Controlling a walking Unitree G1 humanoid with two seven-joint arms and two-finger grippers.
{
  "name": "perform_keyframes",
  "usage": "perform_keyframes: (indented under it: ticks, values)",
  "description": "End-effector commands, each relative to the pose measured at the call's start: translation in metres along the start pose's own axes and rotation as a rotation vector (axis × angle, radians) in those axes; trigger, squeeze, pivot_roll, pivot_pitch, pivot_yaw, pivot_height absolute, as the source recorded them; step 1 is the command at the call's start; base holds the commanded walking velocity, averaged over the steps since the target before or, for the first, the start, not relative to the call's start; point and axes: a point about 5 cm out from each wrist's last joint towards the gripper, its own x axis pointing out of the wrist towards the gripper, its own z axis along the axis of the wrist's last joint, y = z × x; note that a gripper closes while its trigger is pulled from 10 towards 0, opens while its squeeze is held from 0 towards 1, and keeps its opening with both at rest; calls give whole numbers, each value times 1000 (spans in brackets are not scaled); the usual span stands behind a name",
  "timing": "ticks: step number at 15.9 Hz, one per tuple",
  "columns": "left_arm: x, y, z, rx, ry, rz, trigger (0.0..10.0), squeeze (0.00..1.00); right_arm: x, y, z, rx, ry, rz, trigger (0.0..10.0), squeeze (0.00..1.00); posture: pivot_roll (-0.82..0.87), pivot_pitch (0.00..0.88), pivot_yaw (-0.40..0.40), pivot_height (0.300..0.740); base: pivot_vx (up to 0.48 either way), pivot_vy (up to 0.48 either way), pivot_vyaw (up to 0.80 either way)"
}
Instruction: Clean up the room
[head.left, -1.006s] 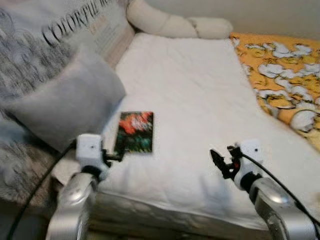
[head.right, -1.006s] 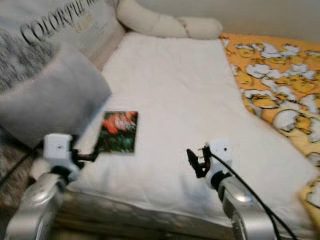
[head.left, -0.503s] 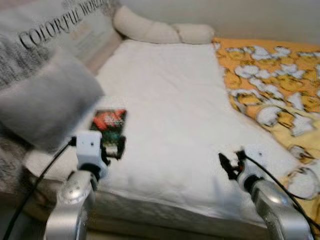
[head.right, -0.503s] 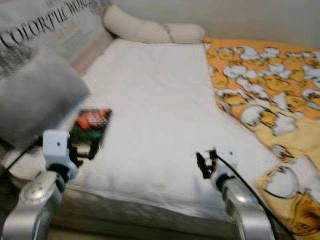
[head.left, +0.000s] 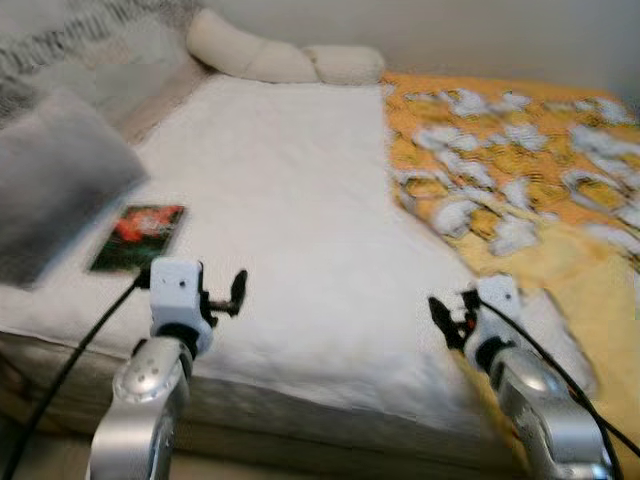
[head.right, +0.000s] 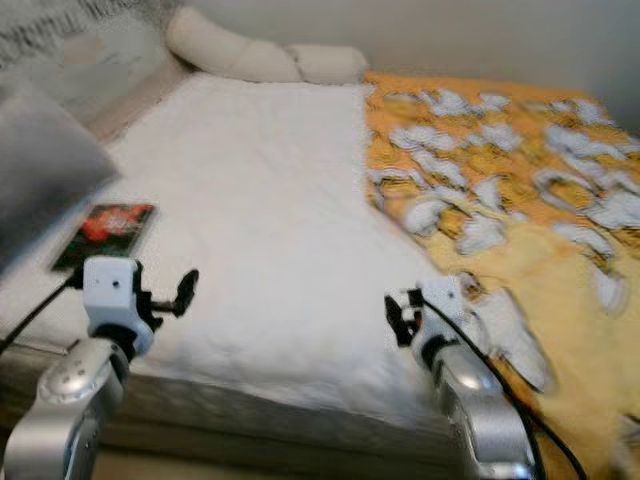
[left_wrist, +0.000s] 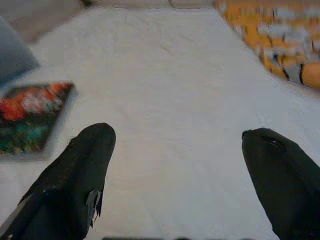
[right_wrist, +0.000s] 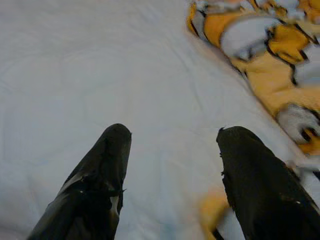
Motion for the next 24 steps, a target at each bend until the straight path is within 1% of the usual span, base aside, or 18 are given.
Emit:
perform_keyframes:
  ticks: [1, 3, 5, 6, 8, 11, 12, 14, 18, 19, 22, 24]
  values:
    - [4, -2, 4, 15, 0, -4, 10000, 1000, 0, -3, 7, -15, -13, -18, 10000, 0, 5, 0, -11, 740, 0, 480, -800]
    - [7, -3, 6, 28, -9, -8, 10000, 1000, -1, -1, 11, -14, -21, -16, 10000, 0, 2, 0, -7, 740, 0, 480, -800]
    - [9, -1, 7, 41, -6, 1, 10000, 1000, -2, 3, 17, -11, -36, -9, 10000, 0, -1, 0, -4, 740, 0, 0, 0]
    - [10, -1, 8, 15, -16, -2, 10000, 1000, -3, 4, 18, -9, -36, -8, 10000, 0, 0, 0, -3, 740, 0, 0, 0]
    - [9, -1, 11, -10, -25, 1, 10000, 1000, -4, 5, 19, -5, -34, -4, 10000, 0, 1, 0, -3, 740, 0, 0, 0]
    - [9, 0, 9, 13, -12, 7, 10000, 1000, -4, 10, 23, -9, -34, 24, 10000, 0, 0, 0, 2, 740, 0, 0, 0]
    - [10, -1, 10, -9, -21, -10, 10000, 1000, -2, 14, 25, -17, -31, 36, 10000, 0, -4, 0, 7, 740, 0, 0, 0]
    - [11, -3, 11, -16, -30, -27, 10000, 1000, -2, 15, 26, -24, -29, 37, 10000, 0, -8, 0, 10, 740, 0, 0, 0]
    - [11, -7, 11, -33, -30, -36, 10000, 1000, -1, 16, 29, -24, -28, 61, 10000, 0, -7, 0, 1, 740, 260, 0, 0]
    - [10, -7, 11, -38, -29, -34, 10000, 1000, -1, 18, 30, 1, -27, 76, 10000, 0, -5, 0, -3, 740, 266, 0, -750]
    - [9, -5, 10, -41, -28, -30, 10000, 1000, 1, 17, 30, -21, -26, 69, 10000, 0, -3, 0, -6, 740, 274, 0, -704]
    - [9, -5, 10, -39, -28, -29, 10000, 1000, 2, 17, 30, -27, -28, 72, 10000, 0, -3, 0, -4, 740, 272, 0, 0]
